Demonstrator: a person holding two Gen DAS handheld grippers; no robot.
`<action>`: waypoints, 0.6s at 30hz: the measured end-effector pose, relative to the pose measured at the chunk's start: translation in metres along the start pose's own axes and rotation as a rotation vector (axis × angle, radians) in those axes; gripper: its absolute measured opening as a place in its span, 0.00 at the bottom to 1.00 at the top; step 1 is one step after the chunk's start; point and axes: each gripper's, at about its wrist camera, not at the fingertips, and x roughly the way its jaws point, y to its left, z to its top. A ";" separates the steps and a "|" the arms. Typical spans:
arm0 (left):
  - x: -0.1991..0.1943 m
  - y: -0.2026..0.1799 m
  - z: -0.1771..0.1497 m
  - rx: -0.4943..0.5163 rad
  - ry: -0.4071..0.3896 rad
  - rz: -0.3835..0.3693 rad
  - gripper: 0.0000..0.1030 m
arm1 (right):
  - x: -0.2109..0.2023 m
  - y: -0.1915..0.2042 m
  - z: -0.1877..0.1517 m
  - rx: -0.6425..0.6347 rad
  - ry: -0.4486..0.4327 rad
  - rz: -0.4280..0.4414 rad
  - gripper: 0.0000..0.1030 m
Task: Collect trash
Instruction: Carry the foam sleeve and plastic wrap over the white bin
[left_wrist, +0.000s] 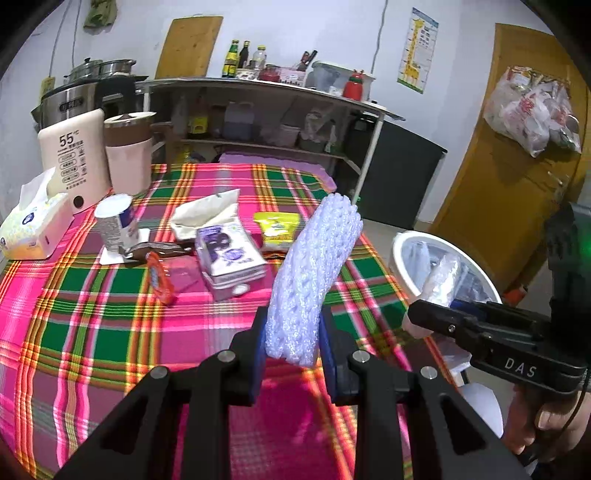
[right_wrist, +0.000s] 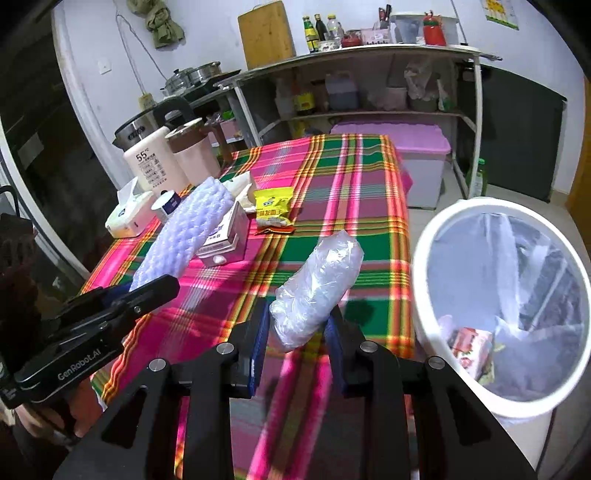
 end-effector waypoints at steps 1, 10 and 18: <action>-0.001 -0.004 0.000 0.005 0.000 -0.004 0.26 | -0.004 -0.002 -0.001 0.003 -0.006 -0.002 0.29; -0.006 -0.034 -0.001 0.043 0.001 -0.036 0.26 | -0.031 -0.020 -0.010 0.033 -0.041 -0.024 0.30; 0.000 -0.056 0.002 0.076 0.012 -0.059 0.26 | -0.048 -0.044 -0.017 0.074 -0.064 -0.046 0.30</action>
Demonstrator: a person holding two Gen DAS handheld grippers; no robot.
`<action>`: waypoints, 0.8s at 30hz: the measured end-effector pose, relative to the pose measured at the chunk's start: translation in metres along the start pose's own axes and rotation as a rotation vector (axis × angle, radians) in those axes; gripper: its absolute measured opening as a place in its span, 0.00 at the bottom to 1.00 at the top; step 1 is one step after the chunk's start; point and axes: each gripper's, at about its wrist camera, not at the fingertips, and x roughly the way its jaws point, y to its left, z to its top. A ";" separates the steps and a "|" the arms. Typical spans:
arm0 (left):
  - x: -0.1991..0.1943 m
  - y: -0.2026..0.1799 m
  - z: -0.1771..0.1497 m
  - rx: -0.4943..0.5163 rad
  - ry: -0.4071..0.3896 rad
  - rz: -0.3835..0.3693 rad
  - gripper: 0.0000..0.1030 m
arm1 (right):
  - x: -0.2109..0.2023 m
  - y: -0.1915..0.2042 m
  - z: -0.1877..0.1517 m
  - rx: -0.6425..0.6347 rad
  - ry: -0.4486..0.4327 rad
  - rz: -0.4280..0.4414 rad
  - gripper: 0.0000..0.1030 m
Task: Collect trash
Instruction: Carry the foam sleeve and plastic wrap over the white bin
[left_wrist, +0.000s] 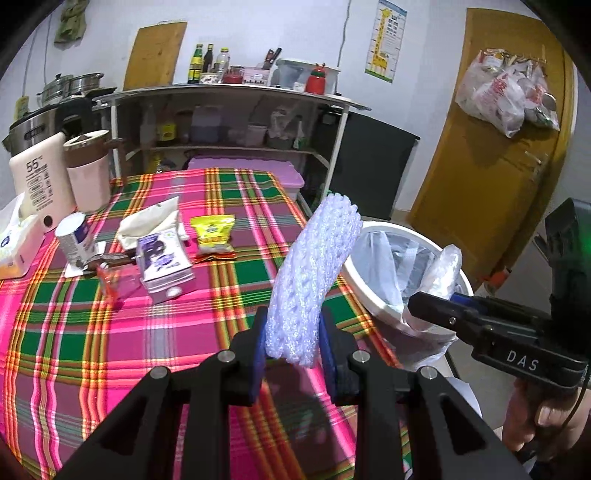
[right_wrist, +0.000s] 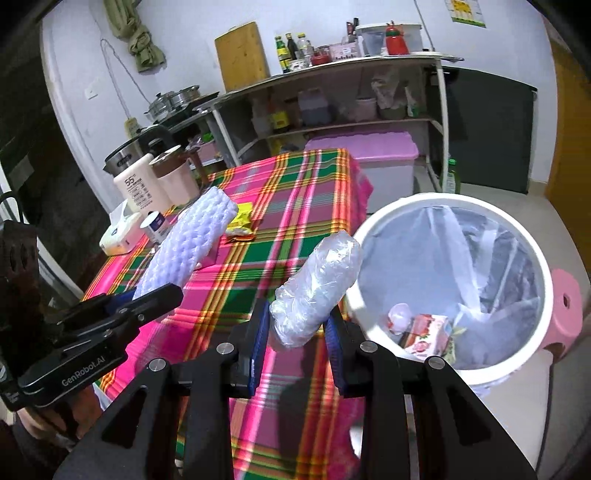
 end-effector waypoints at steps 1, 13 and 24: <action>0.002 -0.003 0.001 0.006 0.001 -0.004 0.26 | -0.002 -0.002 0.000 0.006 -0.003 -0.004 0.30; 0.027 -0.045 0.012 0.074 0.030 -0.062 0.26 | -0.015 -0.055 -0.003 0.089 -0.021 -0.081 0.30; 0.051 -0.072 0.020 0.117 0.058 -0.106 0.26 | -0.016 -0.089 -0.003 0.132 -0.006 -0.132 0.30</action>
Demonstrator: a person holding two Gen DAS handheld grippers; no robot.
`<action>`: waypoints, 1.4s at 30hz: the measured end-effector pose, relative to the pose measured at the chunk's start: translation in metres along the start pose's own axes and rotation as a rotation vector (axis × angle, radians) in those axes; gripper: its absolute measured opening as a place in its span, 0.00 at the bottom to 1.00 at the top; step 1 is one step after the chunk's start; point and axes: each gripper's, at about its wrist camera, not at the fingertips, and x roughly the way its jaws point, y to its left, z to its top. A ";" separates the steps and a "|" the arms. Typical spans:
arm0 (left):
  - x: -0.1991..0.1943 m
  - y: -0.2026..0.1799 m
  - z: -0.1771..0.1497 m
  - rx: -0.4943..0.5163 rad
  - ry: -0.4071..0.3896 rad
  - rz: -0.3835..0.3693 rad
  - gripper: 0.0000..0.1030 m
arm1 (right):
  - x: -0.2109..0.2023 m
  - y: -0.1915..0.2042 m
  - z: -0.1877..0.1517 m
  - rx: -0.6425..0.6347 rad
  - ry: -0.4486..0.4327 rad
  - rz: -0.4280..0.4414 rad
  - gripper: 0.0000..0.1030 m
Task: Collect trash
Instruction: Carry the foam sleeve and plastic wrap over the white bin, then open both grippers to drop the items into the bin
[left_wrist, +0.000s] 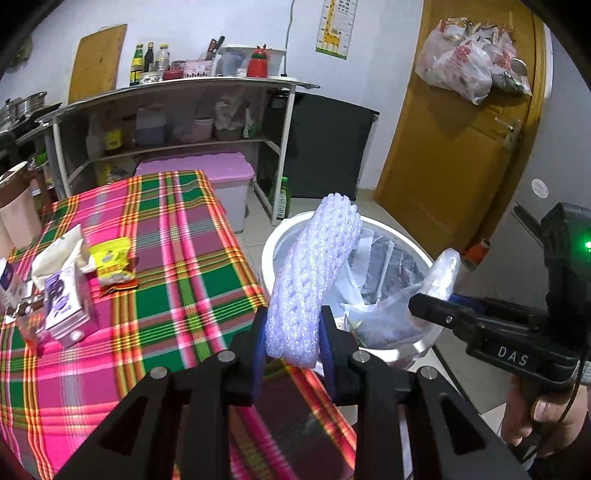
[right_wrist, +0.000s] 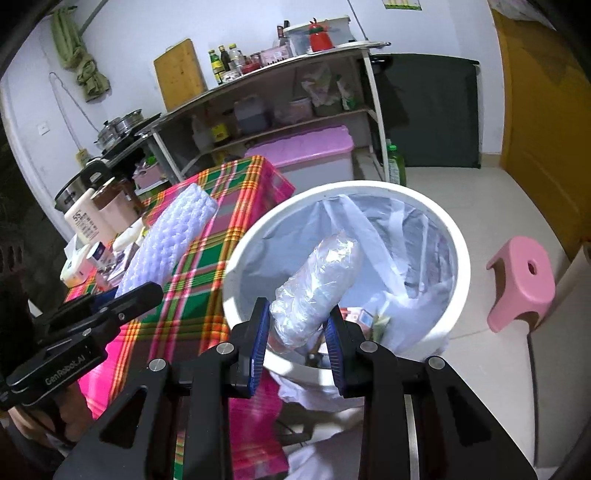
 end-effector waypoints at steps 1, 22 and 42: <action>0.003 -0.001 0.001 0.003 0.003 -0.004 0.26 | 0.002 -0.002 0.000 0.001 0.006 -0.003 0.30; 0.054 -0.028 0.023 0.076 0.066 -0.086 0.34 | 0.026 -0.028 0.005 0.028 0.072 -0.070 0.32; 0.031 -0.016 0.017 0.028 0.041 -0.101 0.42 | 0.003 -0.009 0.004 -0.015 0.024 -0.058 0.37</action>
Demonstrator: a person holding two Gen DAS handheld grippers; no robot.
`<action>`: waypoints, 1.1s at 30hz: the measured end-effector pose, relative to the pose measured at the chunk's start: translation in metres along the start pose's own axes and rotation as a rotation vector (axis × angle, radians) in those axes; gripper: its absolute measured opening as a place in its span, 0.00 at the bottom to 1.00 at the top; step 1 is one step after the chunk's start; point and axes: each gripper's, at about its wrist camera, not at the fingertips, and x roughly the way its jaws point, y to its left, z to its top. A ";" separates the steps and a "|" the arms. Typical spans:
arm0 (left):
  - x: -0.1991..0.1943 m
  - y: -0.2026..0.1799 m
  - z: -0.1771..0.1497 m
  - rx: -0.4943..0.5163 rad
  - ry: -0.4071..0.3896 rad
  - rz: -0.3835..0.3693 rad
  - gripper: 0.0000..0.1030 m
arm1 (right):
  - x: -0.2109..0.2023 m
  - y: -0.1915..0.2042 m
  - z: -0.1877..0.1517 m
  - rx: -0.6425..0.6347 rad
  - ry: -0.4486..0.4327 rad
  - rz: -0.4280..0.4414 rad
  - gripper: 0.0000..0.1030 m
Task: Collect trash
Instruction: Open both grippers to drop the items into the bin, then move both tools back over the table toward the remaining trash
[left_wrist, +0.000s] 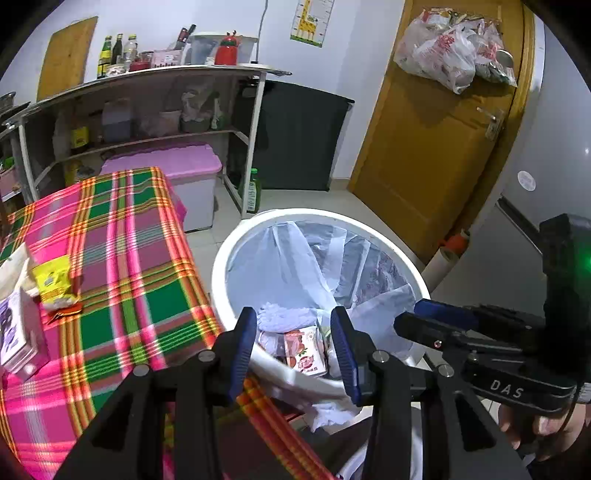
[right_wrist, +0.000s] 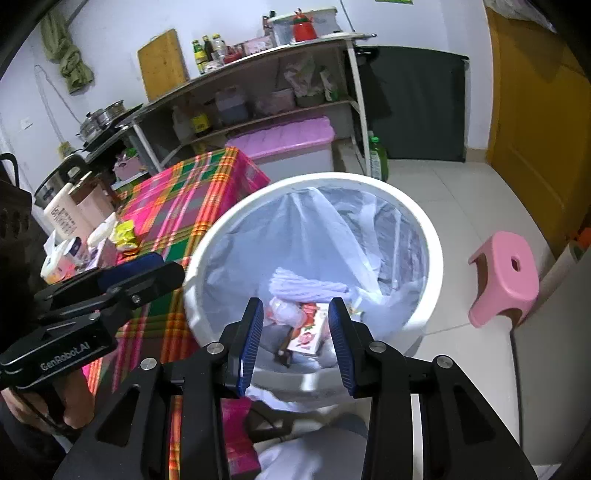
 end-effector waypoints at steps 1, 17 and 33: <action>-0.002 0.001 -0.001 -0.002 -0.002 0.004 0.42 | -0.002 0.004 0.000 -0.006 -0.003 0.004 0.37; -0.050 0.021 -0.021 -0.058 -0.060 0.074 0.42 | -0.024 0.051 -0.008 -0.104 -0.037 0.067 0.37; -0.080 0.047 -0.044 -0.122 -0.088 0.156 0.42 | -0.024 0.081 -0.019 -0.161 -0.034 0.132 0.37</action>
